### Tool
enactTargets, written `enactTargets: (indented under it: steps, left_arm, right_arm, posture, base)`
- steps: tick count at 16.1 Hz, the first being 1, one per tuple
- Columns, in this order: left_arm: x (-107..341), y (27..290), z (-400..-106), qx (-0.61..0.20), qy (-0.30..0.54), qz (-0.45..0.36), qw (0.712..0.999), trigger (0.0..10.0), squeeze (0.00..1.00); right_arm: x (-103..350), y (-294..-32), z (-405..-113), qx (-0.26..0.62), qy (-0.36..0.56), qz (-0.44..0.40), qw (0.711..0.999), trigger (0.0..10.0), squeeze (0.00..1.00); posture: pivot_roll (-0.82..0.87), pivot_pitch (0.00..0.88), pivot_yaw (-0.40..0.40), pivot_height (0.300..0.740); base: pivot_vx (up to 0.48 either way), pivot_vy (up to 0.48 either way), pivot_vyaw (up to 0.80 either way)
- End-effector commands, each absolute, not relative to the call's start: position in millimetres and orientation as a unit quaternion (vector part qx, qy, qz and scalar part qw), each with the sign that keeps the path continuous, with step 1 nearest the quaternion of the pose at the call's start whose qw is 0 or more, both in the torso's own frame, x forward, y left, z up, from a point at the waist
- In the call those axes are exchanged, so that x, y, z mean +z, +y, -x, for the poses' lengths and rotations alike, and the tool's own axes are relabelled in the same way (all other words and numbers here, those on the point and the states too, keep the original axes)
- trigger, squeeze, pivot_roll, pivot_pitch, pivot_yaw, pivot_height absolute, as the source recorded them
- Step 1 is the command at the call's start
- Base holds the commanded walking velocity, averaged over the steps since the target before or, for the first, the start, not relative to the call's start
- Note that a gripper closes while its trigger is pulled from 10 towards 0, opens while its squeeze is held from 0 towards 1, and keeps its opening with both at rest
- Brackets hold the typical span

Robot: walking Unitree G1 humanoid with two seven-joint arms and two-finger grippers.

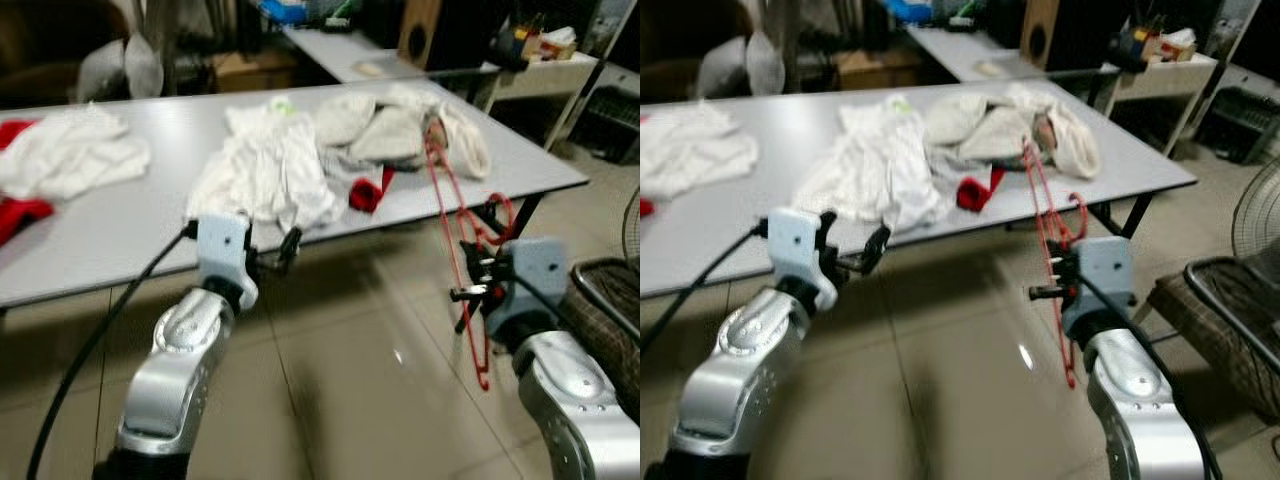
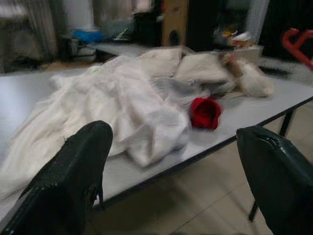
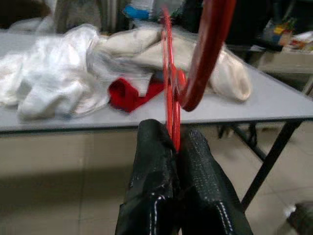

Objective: Hang hanger

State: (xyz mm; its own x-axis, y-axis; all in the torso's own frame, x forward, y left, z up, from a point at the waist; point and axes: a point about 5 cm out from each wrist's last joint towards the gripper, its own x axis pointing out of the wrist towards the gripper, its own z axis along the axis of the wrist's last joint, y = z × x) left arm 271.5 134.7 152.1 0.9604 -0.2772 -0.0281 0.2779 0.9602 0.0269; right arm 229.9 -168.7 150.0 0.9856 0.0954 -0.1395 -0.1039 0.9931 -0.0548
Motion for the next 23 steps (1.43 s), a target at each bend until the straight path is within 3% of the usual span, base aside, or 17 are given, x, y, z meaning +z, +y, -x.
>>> enactTargets:
  steps: [1,10,17,23]
  left_arm:
    - [153.4,136.2,-272.1,-0.136,0.013,-0.019,0.990,10.0,0.00]
    - [153.4,131.4,-270.8,-0.151,0.017,-0.019,0.988,10.0,0.00]
    - [155.2,127.5,-272.7,-0.170,0.014,-0.030,0.985,10.0,0.00]
    - [156.4,126.9,-274.5,-0.173,0.010,-0.030,0.984,10.0,0.00]
  right_arm:
    - [154.9,-168.8,-231.4,0.050,0.056,0.035,0.997,10.0,0.00]
    - [150.0,-170.9,-228.3,0.036,0.066,0.030,0.997,10.0,0.00]
    - [147.1,-177.5,-228.7,0.012,0.075,0.032,0.997,10.0,0.00]
    - [146.4,-176.9,-229.6,0.013,0.076,0.034,0.996,10.0,0.00]
  posture:
    - [0.05,0.000,-0.026,0.740]
    - [0.05,0.000,-0.021,0.740]
    - [0.05,0.000,-0.016,0.740]
    - [0.05,0.000,-0.017,0.740]
  base:
    - [0.000,-0.412,0.00]
    - [0.000,-0.400,0.00]
    - [0.000,0.000,-0.41]
    - [0.312,0.000,0.00]
